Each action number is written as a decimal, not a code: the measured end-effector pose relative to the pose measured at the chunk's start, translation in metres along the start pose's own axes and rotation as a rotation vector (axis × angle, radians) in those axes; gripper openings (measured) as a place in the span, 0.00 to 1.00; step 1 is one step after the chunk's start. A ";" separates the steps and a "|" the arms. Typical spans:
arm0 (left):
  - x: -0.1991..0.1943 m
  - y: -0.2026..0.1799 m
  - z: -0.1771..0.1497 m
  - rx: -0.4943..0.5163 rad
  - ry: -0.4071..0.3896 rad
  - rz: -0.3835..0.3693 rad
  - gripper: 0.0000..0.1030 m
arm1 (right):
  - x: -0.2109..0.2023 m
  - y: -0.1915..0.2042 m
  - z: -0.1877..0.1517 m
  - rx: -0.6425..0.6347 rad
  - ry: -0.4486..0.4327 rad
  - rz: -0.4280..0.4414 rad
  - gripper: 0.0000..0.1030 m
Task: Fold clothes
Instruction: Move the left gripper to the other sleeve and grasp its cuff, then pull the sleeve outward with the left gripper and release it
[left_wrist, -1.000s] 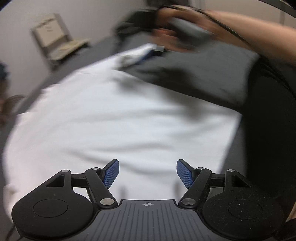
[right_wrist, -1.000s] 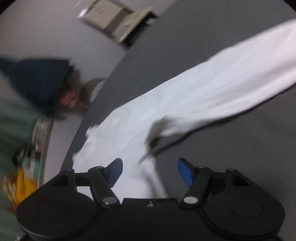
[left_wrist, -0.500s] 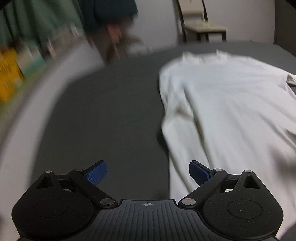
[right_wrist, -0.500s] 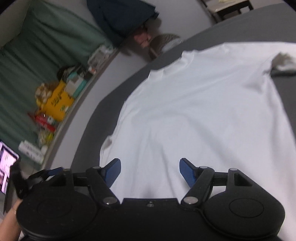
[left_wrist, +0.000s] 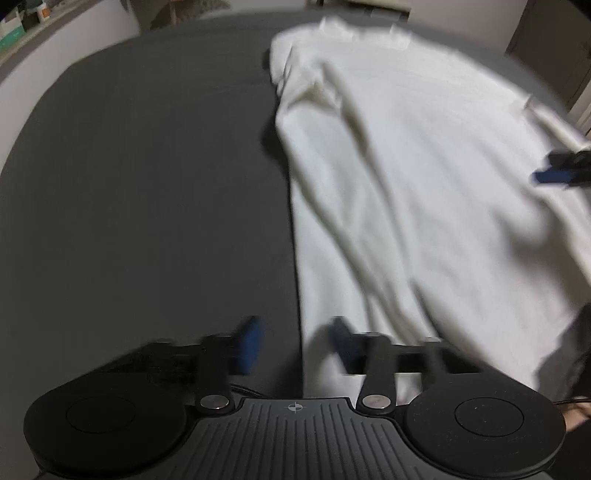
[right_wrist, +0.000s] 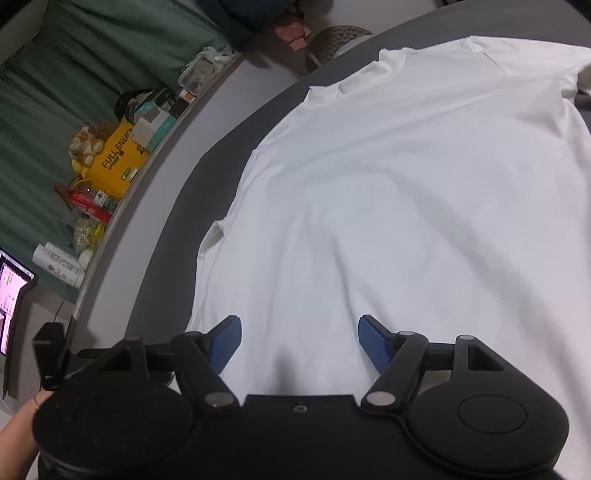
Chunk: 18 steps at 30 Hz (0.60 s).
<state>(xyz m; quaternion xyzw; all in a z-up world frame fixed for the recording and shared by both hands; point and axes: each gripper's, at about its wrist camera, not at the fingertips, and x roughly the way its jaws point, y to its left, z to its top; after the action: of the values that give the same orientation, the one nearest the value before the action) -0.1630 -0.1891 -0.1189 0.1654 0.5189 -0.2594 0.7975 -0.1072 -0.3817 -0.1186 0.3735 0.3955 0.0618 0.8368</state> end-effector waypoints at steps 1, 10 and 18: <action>0.004 -0.005 -0.001 0.015 0.001 0.026 0.33 | 0.000 -0.001 -0.001 0.001 0.003 -0.002 0.67; -0.002 -0.030 0.014 0.070 -0.013 0.058 0.00 | 0.003 -0.004 -0.007 0.008 0.016 -0.023 0.67; -0.033 0.011 0.040 -0.037 -0.075 0.290 0.00 | 0.002 -0.005 -0.010 0.006 0.021 -0.026 0.67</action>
<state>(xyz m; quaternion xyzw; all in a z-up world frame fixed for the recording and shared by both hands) -0.1373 -0.1934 -0.0726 0.2140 0.4641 -0.1377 0.8484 -0.1134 -0.3790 -0.1274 0.3701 0.4094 0.0537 0.8322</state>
